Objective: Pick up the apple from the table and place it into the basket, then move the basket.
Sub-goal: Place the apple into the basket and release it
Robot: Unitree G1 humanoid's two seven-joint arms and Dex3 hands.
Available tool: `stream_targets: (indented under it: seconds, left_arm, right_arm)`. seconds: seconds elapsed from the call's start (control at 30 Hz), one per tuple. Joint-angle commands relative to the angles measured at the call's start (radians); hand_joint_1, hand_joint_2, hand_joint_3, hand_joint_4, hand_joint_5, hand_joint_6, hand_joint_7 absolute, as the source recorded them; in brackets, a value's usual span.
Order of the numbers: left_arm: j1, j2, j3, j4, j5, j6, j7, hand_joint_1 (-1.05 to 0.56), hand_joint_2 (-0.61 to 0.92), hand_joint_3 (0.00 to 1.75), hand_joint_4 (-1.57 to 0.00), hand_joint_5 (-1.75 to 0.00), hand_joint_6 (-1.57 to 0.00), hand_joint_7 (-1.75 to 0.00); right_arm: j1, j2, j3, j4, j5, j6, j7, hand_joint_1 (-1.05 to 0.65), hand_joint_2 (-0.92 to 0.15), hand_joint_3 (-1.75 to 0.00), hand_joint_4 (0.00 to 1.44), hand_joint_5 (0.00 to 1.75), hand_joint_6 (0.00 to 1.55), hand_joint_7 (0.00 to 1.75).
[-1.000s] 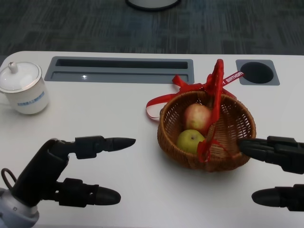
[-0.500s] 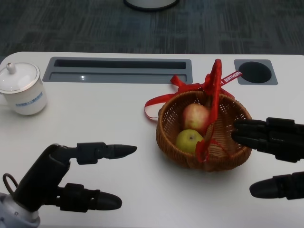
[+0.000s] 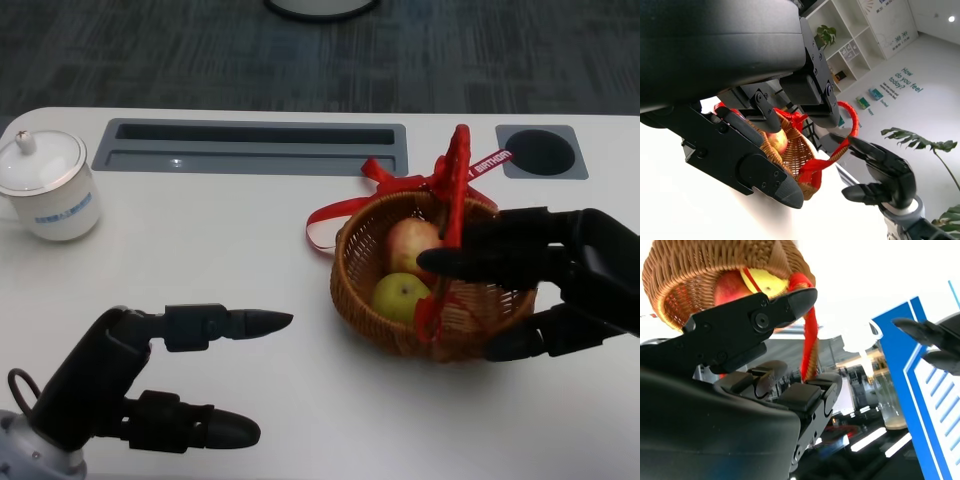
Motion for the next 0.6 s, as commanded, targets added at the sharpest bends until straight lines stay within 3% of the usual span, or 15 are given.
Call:
stream_targets:
  seconds: [0.03,0.23,0.6]
  left_arm:
    - [0.006,0.002,0.000,-0.020,0.001,0.006,0.004,-0.42,0.67,0.00,-0.94,-0.01,-0.86,0.00]
    - [0.017,0.001,0.002,-0.033,-0.010,0.004,0.000,-0.41,0.66,0.00,-0.94,-0.01,-0.86,0.00]
    - [0.024,0.009,0.002,-0.030,-0.030,-0.006,-0.014,-0.41,0.67,0.00,-0.94,0.00,-0.86,0.00]
  right_arm:
    - [-0.065,-0.037,0.037,0.072,-0.105,0.043,-0.110,-0.55,-0.75,0.00,0.68,0.02,0.60,0.01]
    - [-0.125,-0.096,0.157,0.200,-0.245,0.136,-0.306,-0.59,-0.76,0.00,0.72,0.02,0.64,0.02]
    - [-0.126,-0.162,0.334,0.308,-0.279,0.182,-0.507,-0.64,-0.75,0.00,0.72,0.00,0.63,0.00]
